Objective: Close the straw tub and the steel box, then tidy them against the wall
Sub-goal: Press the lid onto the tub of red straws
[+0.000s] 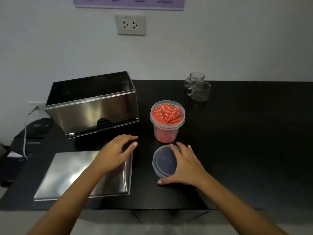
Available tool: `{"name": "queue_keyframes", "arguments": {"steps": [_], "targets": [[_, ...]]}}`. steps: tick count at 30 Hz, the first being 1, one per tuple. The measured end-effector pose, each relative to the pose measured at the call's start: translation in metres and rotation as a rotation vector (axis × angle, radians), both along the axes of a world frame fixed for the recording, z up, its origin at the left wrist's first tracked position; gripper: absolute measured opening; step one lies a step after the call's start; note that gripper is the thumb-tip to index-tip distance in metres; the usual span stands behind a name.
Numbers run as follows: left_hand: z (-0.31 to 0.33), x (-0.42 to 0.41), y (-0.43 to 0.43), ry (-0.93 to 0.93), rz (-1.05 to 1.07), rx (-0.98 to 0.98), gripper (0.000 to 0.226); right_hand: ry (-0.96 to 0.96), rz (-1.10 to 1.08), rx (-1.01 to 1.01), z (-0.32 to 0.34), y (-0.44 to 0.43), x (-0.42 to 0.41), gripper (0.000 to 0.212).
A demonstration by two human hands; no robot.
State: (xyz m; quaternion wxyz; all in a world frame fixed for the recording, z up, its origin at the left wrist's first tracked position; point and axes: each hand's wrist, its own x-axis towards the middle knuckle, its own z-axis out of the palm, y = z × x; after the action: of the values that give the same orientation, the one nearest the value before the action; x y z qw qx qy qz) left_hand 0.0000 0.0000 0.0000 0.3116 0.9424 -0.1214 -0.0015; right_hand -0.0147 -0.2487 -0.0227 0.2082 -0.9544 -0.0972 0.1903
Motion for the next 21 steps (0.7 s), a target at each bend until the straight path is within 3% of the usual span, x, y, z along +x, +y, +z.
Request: {"name": "queue_keyframes", "arguments": {"steps": [3,10,14,21], "targets": [[-0.002,-0.008,-0.003,-0.035,0.1,-0.008,0.04,-0.099,0.154,-0.036,-0.001,0.001,0.007,0.127],[-0.003,-0.008,-0.019,0.027,0.167,-0.1,0.043,-0.141,0.176,0.064,-0.002,-0.013,0.014,0.123],[-0.003,0.015,-0.029,0.104,0.181,-0.19,0.055,-0.095,0.026,0.15,0.004,-0.037,0.017,0.124],[-0.011,0.053,-0.056,0.228,0.121,-0.32,0.1,-0.13,-0.236,0.197,0.011,-0.081,0.021,0.124]]}}
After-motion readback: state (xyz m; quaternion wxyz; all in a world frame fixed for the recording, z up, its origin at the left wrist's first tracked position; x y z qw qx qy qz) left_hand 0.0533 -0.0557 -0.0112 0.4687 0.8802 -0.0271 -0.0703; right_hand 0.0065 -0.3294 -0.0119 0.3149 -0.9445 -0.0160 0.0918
